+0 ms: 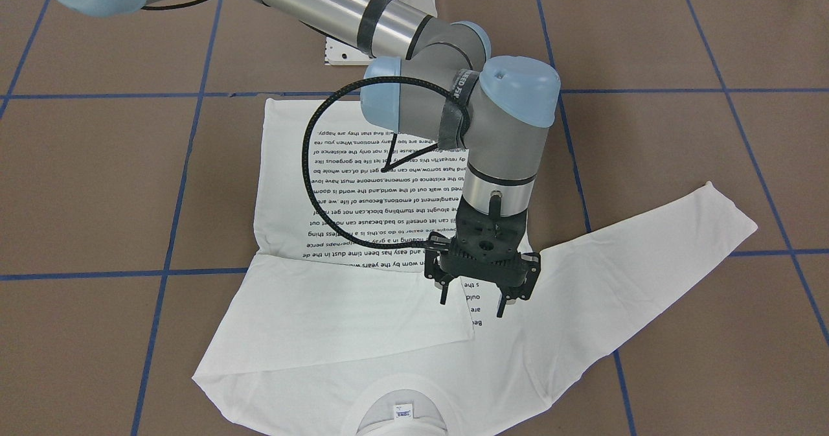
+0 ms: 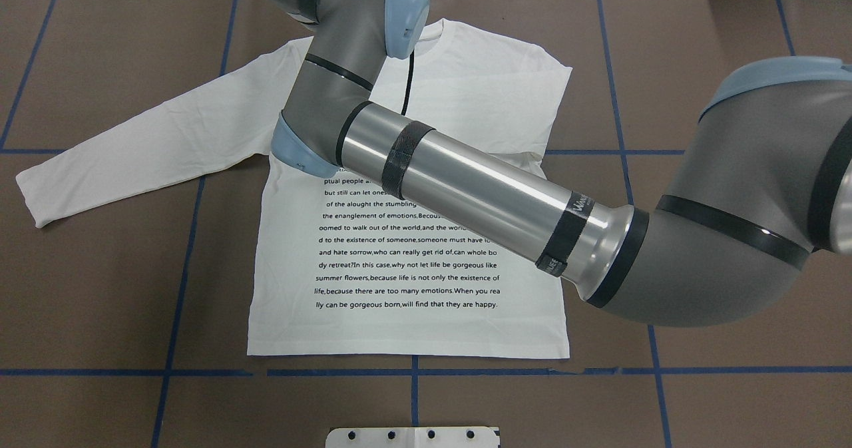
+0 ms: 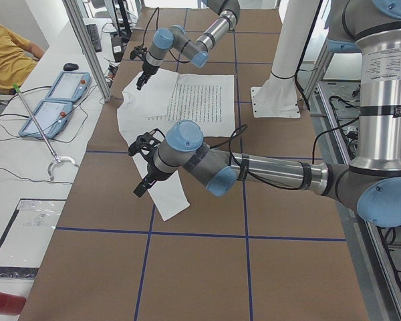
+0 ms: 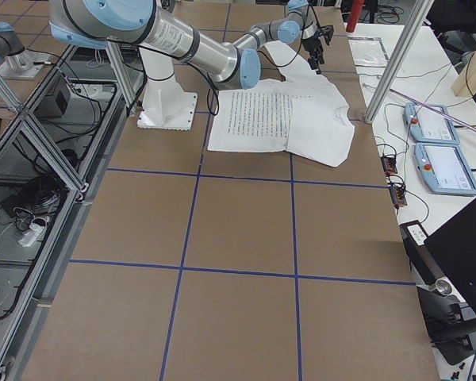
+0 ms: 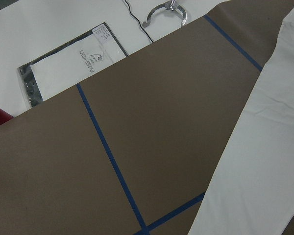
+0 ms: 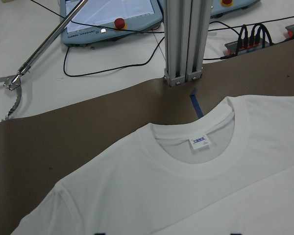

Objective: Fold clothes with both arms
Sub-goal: 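Lift the sleeve with the right gripper and fold it across the shirt, then release the sleeve, raise the right gripper while the left gripper grasps the other cuff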

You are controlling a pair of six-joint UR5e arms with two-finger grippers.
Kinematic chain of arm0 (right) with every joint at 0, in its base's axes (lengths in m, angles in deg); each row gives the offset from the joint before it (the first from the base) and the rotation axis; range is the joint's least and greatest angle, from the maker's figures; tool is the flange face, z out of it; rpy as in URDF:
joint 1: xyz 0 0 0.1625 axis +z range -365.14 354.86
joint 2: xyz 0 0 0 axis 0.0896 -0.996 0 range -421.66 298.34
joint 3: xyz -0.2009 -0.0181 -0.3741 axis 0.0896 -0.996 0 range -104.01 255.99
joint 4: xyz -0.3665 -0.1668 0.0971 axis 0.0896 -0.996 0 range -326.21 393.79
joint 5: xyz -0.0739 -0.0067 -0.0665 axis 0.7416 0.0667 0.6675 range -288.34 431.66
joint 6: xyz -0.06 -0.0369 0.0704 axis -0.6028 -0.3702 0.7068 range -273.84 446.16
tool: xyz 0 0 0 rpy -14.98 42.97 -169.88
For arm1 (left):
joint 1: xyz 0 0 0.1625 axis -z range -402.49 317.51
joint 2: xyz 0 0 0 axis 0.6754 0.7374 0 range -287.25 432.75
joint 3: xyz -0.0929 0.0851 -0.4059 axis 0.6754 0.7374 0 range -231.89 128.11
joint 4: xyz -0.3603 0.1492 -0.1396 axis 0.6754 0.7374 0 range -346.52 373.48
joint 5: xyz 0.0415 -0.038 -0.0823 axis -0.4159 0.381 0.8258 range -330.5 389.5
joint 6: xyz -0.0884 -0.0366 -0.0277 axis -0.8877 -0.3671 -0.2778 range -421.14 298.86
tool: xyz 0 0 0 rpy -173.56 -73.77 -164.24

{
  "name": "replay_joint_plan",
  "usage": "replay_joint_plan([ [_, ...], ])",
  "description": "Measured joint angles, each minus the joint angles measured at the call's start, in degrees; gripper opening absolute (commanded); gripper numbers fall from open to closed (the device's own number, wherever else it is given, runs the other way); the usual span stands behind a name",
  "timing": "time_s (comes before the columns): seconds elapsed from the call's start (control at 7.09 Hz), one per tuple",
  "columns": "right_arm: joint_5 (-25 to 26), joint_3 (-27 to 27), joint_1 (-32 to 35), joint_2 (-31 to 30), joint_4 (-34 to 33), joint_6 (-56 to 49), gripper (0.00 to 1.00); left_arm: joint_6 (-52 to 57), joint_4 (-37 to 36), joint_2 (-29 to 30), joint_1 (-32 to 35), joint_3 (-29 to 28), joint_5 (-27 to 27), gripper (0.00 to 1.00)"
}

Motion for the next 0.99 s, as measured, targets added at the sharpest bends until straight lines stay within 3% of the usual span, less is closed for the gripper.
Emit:
replay_joint_plan([
  [0.14,-3.43,2.65,1.44,-1.31,-1.60,-2.72,1.00,-0.65,2.60,0.03,-0.20,-0.93,0.03,1.00],
  [0.42,-10.83,16.41,5.19,-9.66,-8.07,-10.70,1.00,-1.83,8.90,-0.25,-3.23,-4.04,-0.12,1.00],
  [0.99,-26.98,46.93,16.09,-37.23,-10.09,-29.90,1.00,-13.81,27.45,-1.23,-14.21,-15.36,-1.76,1.00],
])
